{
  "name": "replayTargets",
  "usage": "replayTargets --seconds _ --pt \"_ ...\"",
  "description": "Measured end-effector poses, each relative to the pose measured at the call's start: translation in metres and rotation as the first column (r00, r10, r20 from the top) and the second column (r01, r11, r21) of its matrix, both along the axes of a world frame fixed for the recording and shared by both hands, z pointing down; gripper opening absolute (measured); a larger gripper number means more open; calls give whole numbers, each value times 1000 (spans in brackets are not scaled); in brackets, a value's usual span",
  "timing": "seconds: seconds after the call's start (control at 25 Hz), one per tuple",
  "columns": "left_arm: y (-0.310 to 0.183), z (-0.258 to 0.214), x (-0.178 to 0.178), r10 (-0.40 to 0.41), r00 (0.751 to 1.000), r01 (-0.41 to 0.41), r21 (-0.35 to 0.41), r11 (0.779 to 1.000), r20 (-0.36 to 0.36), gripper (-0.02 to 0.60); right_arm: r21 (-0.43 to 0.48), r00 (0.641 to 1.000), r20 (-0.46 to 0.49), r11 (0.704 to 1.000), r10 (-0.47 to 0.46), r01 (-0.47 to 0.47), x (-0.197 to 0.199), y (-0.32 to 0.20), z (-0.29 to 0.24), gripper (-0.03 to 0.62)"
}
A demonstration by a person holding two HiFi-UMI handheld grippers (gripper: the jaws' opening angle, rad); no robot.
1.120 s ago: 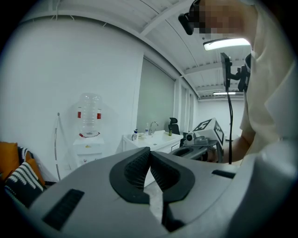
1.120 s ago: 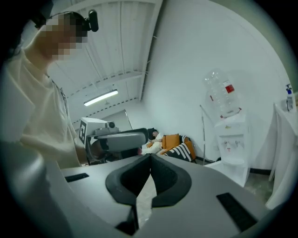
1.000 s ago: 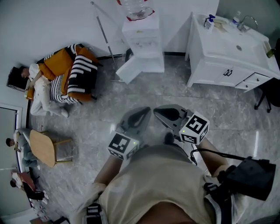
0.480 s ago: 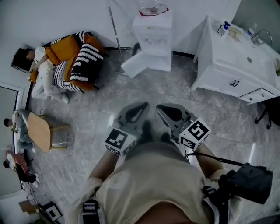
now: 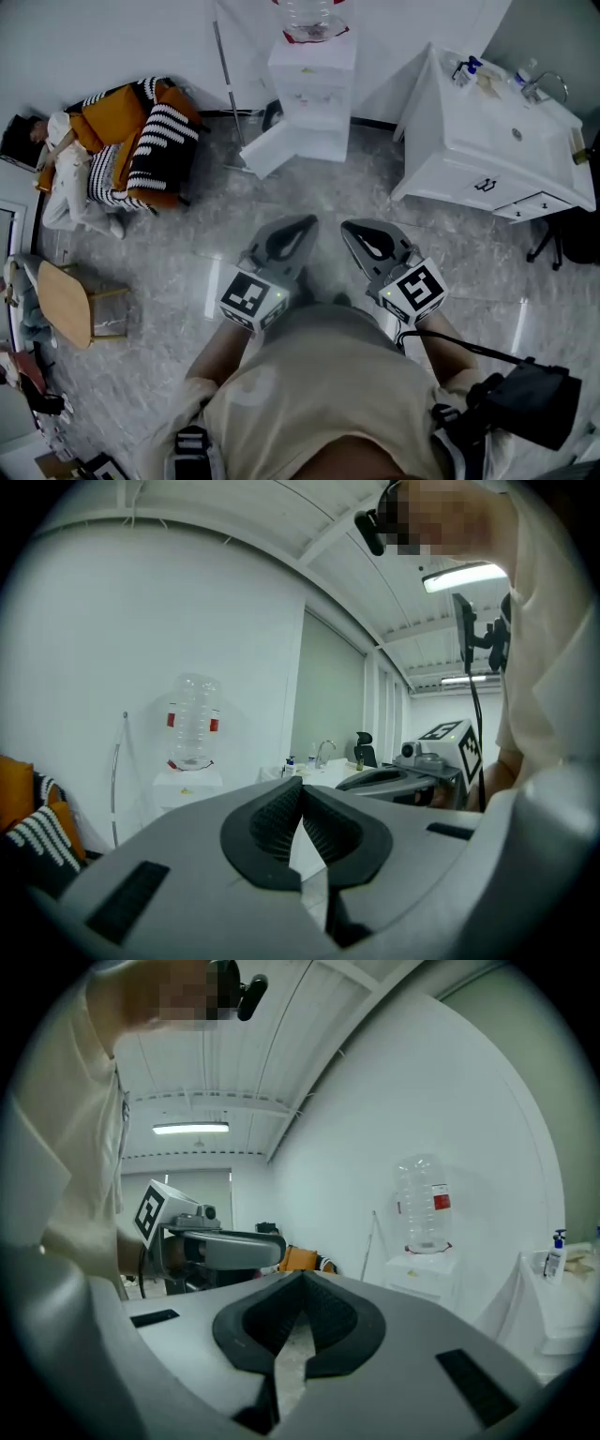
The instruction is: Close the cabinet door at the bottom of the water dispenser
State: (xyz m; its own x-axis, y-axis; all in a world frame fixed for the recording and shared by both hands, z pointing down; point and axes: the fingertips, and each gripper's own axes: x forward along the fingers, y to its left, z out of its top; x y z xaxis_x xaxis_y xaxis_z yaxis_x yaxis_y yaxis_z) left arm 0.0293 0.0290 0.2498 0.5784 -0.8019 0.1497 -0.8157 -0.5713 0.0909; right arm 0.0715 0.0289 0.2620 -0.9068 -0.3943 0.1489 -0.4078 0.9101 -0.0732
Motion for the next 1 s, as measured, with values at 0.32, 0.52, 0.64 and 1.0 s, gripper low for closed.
replayTargets --seconds 0.32,0.52,0.64,1.0 --pt "-36 -2 -72 -16 988 10 -34 999 -154 -6 4 996 -40 997 79 -79 -74 -23 -3 12" --pt "-54 -1 -122 -29 985 25 -25 999 -172 -6 -29 992 -80 994 98 -101 -109 -44 -3 11" --pt "-63 -2 -149 -30 983 26 -24 999 -181 -6 -35 993 -69 994 100 -103 -133 -51 -8 11" --pt "-86 8 -203 1 982 -3 -6 1000 -188 -6 -77 988 -67 986 142 -147 -184 -68 1 11"
